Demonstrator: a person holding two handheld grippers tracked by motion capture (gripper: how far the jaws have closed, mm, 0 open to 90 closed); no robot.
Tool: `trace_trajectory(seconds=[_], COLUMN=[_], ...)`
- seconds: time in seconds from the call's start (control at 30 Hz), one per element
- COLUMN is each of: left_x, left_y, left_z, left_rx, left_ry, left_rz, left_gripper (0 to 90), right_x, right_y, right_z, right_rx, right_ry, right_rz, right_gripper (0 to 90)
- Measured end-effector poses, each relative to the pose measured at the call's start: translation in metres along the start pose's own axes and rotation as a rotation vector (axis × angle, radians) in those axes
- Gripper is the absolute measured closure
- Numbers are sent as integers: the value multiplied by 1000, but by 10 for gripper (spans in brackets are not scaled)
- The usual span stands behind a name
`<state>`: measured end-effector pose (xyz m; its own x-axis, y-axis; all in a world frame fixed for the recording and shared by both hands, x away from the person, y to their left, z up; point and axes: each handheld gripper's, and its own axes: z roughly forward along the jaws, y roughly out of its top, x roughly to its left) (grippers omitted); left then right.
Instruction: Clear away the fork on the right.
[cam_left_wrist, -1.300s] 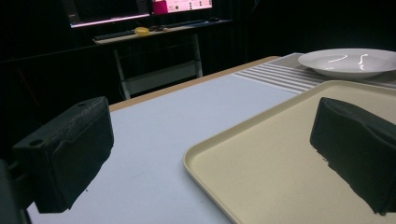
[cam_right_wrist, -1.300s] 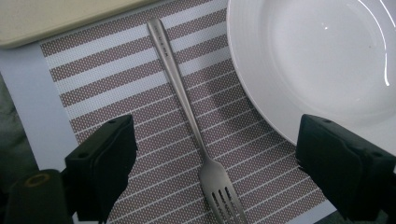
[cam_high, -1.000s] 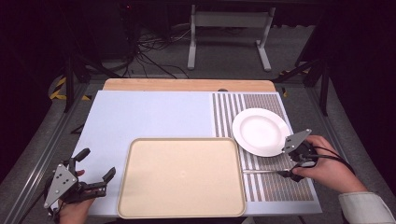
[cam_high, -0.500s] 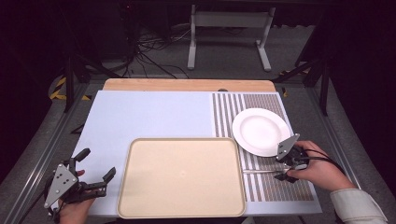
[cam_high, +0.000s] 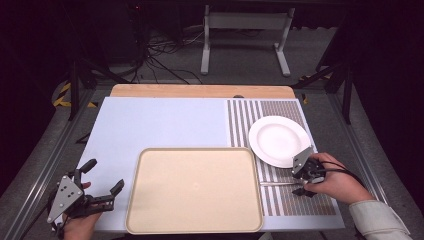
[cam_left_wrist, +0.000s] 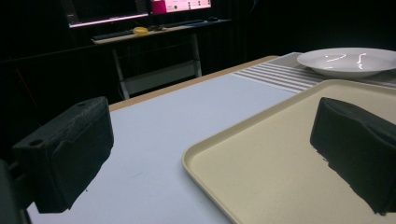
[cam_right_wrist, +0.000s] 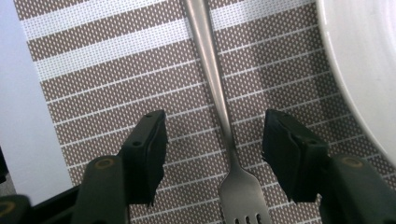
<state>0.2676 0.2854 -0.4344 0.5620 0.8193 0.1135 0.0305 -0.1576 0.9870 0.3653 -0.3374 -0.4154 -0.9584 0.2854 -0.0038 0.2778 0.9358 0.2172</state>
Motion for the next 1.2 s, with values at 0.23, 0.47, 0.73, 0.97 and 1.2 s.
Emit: trace_trajectory(seconds=[0.23,0.47,0.73,0.97,1.2], left_x=[0,0,0,0,0], left_y=[0,0,0,0,0], left_z=[0,0,0,0,0], left_rx=[-1,-5,-2,-2,-2], left_ry=[-4,-10,-12,-13,-14], left_rz=[-2,-6,-8,-7,-6], left_gripper=[5,4,4,4,4], right_x=[-3,-6,-6,-7,-7], right_y=[0,1,3,4,6], right_z=[-1,0,0,1,1], right_rx=[-3,5,9,16,24], right_ry=[-5,-4,-4,17,15], right_rz=[-25,-48,-82,-105,-127], right_gripper=[593,678,822,845,854])
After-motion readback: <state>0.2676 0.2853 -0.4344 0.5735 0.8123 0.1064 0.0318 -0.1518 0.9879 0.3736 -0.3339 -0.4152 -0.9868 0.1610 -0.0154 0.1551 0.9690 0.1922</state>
